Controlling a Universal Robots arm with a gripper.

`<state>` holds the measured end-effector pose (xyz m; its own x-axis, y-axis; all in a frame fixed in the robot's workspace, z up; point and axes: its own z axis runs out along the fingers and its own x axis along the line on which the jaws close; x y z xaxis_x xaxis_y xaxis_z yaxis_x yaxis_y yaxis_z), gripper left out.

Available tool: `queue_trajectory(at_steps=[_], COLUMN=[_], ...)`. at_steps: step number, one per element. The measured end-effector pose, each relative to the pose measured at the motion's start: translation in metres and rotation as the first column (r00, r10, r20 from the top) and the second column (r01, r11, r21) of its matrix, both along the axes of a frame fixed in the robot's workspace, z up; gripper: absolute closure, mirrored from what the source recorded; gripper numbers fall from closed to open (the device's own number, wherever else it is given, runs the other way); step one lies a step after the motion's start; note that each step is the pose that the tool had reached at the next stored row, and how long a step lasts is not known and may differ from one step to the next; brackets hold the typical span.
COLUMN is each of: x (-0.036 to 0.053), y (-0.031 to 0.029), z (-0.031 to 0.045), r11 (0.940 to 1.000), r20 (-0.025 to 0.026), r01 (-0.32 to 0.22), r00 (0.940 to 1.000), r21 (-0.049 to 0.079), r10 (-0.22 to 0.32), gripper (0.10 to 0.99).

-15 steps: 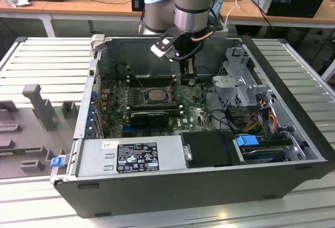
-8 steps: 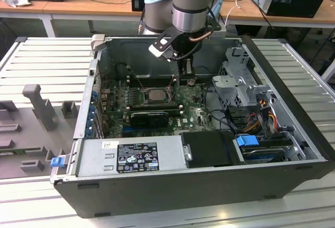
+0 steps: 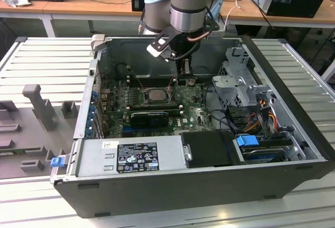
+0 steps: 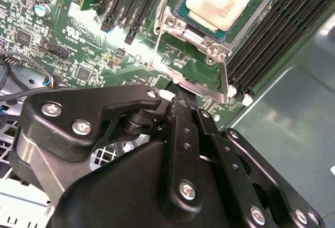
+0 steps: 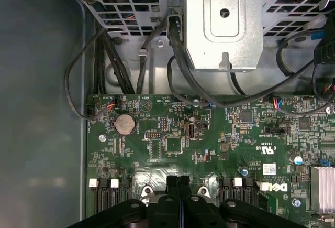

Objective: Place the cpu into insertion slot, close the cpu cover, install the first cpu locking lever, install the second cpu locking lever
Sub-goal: 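Close the cpu cover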

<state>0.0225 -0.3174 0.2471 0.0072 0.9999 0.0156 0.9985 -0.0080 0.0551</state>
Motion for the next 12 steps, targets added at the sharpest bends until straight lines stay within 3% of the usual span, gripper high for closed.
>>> queue_trajectory(at_steps=[12], x=[-0.0033], y=[0.0], z=[0.0], r11=[1.0], r20=[0.0], r01=[0.0], r00=[1.0], r21=[0.0], r10=[0.0], gripper=[0.98])
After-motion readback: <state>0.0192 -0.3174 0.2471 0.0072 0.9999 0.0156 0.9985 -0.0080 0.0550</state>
